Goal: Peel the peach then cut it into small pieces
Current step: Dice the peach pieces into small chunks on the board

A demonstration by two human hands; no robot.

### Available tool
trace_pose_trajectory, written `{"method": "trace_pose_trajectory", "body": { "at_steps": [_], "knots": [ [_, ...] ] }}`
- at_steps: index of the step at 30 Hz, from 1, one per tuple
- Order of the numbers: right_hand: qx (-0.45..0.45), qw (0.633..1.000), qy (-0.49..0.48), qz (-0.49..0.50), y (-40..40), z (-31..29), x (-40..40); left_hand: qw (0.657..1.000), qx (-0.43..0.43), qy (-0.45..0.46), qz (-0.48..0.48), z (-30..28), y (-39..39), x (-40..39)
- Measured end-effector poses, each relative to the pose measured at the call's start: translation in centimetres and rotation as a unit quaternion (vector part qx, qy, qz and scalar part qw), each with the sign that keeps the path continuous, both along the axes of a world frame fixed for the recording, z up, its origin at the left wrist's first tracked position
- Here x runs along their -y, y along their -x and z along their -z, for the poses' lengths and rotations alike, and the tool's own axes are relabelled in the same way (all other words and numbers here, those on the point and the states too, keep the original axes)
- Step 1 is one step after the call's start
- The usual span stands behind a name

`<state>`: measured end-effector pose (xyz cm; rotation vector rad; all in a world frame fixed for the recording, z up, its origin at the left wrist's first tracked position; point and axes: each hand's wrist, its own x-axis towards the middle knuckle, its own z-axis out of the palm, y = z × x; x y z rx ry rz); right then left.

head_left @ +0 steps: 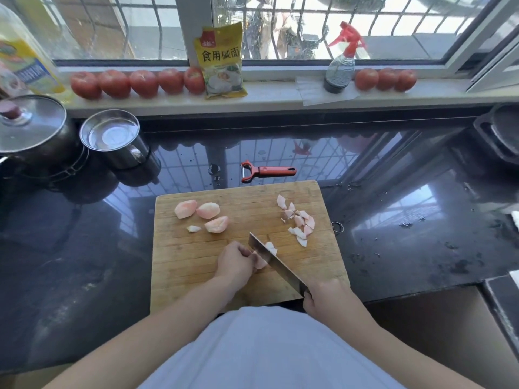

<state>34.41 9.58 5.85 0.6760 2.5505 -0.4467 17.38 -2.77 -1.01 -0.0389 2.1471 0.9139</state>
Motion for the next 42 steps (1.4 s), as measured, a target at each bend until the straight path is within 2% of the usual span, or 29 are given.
{"method": "trace_pose_trajectory", "body": {
  "at_steps": [7,13,19,22,26,30,34,42],
  "knots": [
    [0.048,0.999,-0.011,-0.018,1.8,1.0,0.3,1.0,-0.01,0.01,0.017,0.3,0.3,-0.1],
    [0.012,1.0,0.005,-0.004,3.3,2.2,0.8,0.999,-0.016,0.001,0.029,0.2,0.3,0.0],
    [-0.051,0.991,-0.009,0.124,2.1,1.8,-1.4,1.0,-0.023,-0.015,0.009,0.4,-0.1,0.3],
    [-0.053,0.988,-0.025,0.145,3.0,0.3,-3.5,0.999,-0.019,-0.044,-0.009,0.3,-0.4,0.5],
    [-0.07,0.989,0.001,0.131,2.7,-1.0,-3.1,0.997,0.013,-0.054,-0.048,0.2,-0.9,1.1],
    [-0.054,0.993,0.041,0.096,1.6,-0.9,-0.8,0.987,0.122,-0.043,-0.096,-1.0,-1.0,1.4],
    [-0.047,0.998,0.009,0.046,1.4,-0.1,0.3,0.979,0.18,-0.058,-0.079,-2.2,-1.5,1.1],
    [-0.046,0.999,-0.004,0.014,0.4,0.4,0.4,0.981,0.179,-0.053,-0.06,-2.3,-1.7,0.9]
  ]
}}
